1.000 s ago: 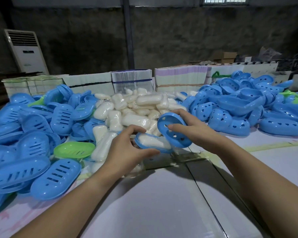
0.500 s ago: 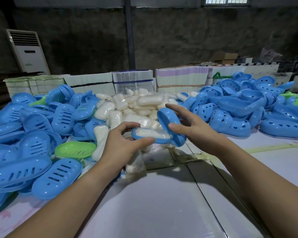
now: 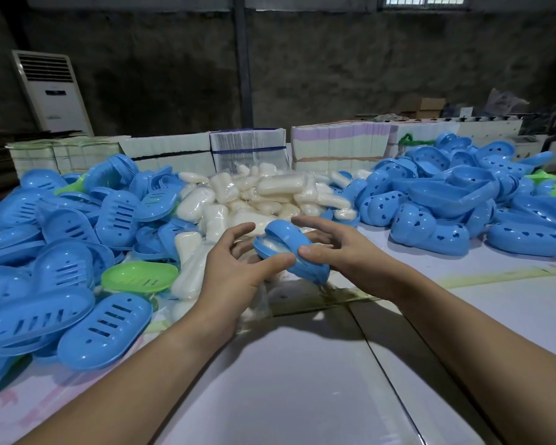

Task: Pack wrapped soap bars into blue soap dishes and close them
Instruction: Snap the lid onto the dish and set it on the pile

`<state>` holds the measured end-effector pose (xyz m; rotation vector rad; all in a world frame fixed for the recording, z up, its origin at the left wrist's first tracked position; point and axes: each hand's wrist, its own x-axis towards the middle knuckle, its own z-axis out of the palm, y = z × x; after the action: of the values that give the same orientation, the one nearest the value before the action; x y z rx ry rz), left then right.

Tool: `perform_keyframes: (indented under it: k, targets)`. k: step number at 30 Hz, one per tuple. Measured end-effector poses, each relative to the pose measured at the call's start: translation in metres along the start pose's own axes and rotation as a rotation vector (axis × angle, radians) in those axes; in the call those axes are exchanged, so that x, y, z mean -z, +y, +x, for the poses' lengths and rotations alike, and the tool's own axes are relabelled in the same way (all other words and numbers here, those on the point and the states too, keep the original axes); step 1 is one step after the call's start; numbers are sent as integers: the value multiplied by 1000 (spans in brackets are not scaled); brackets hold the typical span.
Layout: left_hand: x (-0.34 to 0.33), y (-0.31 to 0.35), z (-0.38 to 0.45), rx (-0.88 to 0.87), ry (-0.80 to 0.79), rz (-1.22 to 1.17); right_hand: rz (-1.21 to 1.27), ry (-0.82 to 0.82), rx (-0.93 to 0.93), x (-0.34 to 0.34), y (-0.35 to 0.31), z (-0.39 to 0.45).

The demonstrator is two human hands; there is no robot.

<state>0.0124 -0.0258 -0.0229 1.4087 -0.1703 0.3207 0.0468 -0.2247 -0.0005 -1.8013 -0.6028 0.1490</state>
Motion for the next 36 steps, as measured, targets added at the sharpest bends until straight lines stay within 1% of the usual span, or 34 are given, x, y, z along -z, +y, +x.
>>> perform_keyframes:
  k: [4,8,11,16,19,25,31,36]
  targets:
    - [-2,1,0,5,31,-49,33,-15,4,-2,-1,0]
    - [-1,-1,1,-1,22,-24,-13,-33,14,-4,-4,-1]
    - [0,-3,1,10,20,8,-32,-7,13,-5,-6,-2]
    - [-1,-2,3,30,32,-22,122,17,12,-13,-7,-3]
    - [-3,-3,3,38,6,-61,153,53,-6,-17,-6,0]
    - [-2,-2,5,90,-111,-154,190,87,-1,-18,-5,0]
    - [-5,1,1,19,-73,-132,206,70,-6,-15,-8,0]
    - [-6,4,-1,35,-81,-164,201,54,-15,-13,-8,2]
